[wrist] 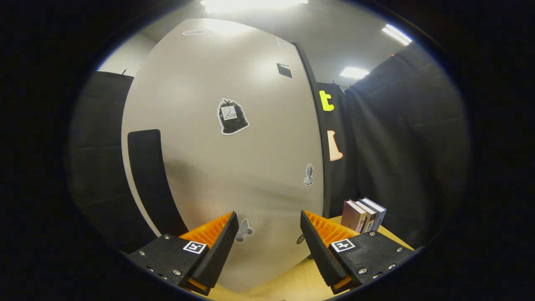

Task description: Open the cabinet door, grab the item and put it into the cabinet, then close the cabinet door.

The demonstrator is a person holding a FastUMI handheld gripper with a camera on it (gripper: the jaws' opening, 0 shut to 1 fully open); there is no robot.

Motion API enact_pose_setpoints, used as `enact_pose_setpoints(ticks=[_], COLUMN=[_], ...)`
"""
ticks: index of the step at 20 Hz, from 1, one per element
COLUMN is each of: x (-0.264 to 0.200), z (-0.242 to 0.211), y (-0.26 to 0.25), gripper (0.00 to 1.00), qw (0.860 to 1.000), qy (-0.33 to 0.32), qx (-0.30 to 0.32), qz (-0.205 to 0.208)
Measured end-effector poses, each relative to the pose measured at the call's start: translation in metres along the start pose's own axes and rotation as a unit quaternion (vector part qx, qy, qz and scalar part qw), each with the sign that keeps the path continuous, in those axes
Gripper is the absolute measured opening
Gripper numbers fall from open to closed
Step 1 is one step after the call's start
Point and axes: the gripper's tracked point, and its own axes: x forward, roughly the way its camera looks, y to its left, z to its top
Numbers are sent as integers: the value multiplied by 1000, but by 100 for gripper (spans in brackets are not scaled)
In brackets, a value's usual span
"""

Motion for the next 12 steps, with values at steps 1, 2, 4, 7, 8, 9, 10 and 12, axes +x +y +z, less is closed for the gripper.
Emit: enact_pose_setpoints(ticks=[1, 2, 4, 7, 8, 9, 10, 12], x=[-2, -5, -13, -32, -38, -46, -55, -75], z=[-1, -1, 1, 4, 4, 6, 6, 3], y=[4, 7, 8, 5, 4, 4, 4, 4], gripper=[93, 93, 93, 93, 93, 93, 93, 93], qw=[1000, 1000, 1000, 1000, 1000, 1000, 1000, 1000], qy=[1, 0, -4, -10, -12, -14, -16, -19], qx=[-1, -2, -4, -3, -3, -3, -3, -6], qz=[2, 3, 0, -3, -5, -6, -7, -9])
